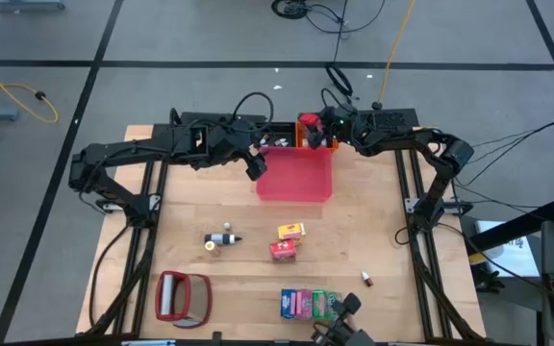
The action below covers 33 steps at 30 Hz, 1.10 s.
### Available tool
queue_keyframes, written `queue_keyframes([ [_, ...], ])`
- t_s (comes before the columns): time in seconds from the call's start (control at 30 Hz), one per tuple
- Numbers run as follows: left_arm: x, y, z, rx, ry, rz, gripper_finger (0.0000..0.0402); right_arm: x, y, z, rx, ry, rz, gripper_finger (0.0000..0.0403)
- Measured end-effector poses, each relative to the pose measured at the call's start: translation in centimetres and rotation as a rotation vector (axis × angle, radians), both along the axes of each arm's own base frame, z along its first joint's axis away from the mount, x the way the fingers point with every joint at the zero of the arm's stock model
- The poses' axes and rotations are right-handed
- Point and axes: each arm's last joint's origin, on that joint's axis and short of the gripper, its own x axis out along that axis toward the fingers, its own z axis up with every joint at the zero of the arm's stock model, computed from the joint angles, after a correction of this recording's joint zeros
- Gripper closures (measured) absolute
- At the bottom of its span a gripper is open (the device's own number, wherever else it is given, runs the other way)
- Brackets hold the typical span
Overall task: Pick & Place Kitchen Items
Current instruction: Put the spice can into the orange bin, then put the yellow cereal box into the pink bin
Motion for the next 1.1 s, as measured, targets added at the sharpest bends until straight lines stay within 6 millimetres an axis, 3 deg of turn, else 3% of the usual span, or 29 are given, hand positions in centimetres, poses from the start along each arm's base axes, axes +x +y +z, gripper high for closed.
queue_keyframes([
  [0.27,0.0,0.0,0.0,0.002,0.001,-0.001,0.0066,0.6,0.6,0.6,-0.038,-0.015,0.029,0.0167],
  [0.47,0.0,0.0,0.0,0.002,0.002,-0.001,0.0066,0.5,1.1,1.3,-0.146,0.093,-0.024,0.0190],
  [0.7,0.0,0.0,0.0,0.003,0.002,-0.002,0.0066,0.1,1.9,4.1,-0.080,-0.094,-0.013,0.0204],
  [0.87,0.0,0.0,0.0,0.006,0.004,-0.004,0.0066,0.8,3.9,5.9,0.009,-0.211,0.169,0.0202],
  [1.1,0.0,0.0,0.0,0.025,0.021,-0.022,0.0066,2.4,9.0,7.9,0.072,-0.257,0.539,0.0206],
])
